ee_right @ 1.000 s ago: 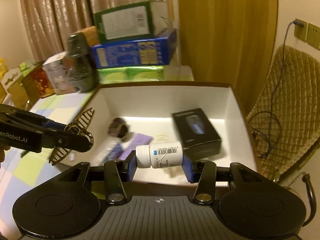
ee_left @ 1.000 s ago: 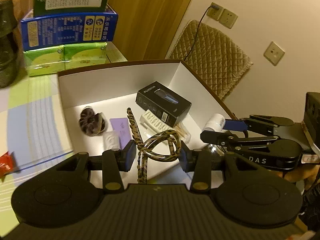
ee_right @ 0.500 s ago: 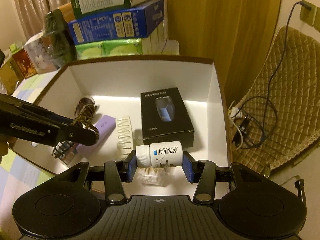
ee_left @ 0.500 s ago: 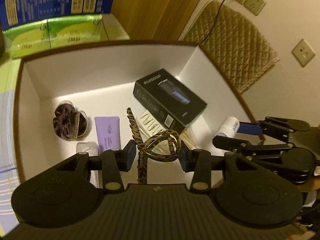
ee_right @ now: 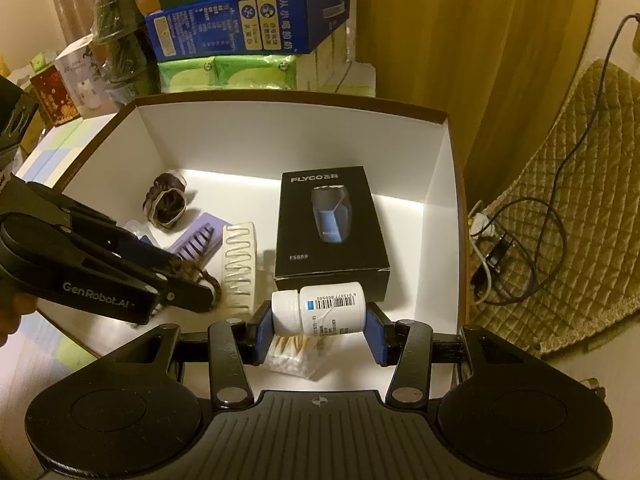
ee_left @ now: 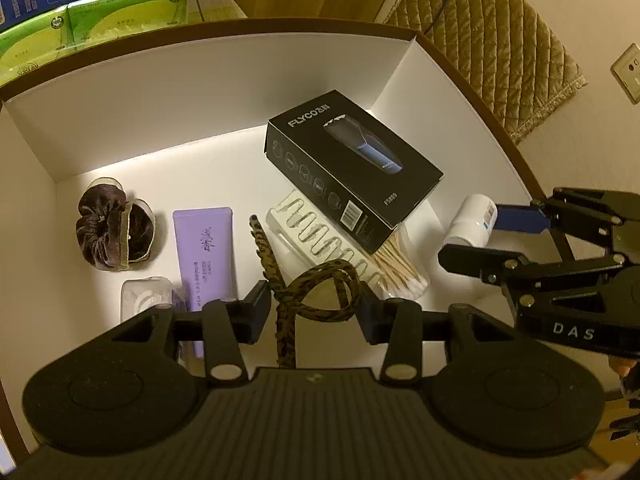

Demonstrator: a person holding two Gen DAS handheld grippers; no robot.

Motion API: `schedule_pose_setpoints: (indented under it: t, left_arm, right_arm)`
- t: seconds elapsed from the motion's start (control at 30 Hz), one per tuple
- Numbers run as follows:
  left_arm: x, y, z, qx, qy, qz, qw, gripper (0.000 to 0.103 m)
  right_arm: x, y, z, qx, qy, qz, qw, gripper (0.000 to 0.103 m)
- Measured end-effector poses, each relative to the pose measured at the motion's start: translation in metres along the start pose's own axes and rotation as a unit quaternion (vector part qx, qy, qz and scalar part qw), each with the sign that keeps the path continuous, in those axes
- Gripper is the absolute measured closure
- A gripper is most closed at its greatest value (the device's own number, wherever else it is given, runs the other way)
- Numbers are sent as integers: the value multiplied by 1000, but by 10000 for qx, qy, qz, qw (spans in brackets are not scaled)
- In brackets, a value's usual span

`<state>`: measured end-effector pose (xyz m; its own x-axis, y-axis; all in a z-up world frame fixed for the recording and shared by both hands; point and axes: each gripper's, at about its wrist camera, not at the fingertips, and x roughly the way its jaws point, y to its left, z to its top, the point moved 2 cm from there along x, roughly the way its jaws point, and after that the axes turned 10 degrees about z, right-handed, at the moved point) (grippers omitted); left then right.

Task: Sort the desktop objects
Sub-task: 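Carry pill bottle in right tool and cord in left tool into brown box, then open left tool to drop cord in box while right tool releases pill bottle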

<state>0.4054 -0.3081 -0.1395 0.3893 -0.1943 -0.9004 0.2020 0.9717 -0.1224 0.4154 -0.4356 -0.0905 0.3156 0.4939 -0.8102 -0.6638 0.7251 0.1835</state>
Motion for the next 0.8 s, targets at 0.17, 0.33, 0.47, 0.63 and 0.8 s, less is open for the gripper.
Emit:
schedule_pose_setpoints:
  t: [0.17, 0.33, 0.47, 0.63, 0.8]
  left_arm:
    - [-4, 2, 1, 33, -41, -26, 10000, 57]
    - [-10, 4, 3, 73, -117, 47, 9999, 53]
    - [-14, 7, 3, 71, -161, 89, 9998, 53]
    - [-17, 11, 2, 67, -207, 166, 9996, 52]
    - [-23, 15, 1, 57, -277, 251, 9993, 50]
  right_arm:
    - [2, 1, 3, -104, 159, 31, 9998, 59]
    - [5, 2, 3, -138, 273, 127, 9995, 58]
    - [10, 4, 2, -127, 339, 166, 9992, 59]
    - [13, 7, 2, -131, 372, 187, 9990, 58]
    - [12, 9, 3, -134, 234, 174, 9995, 58]
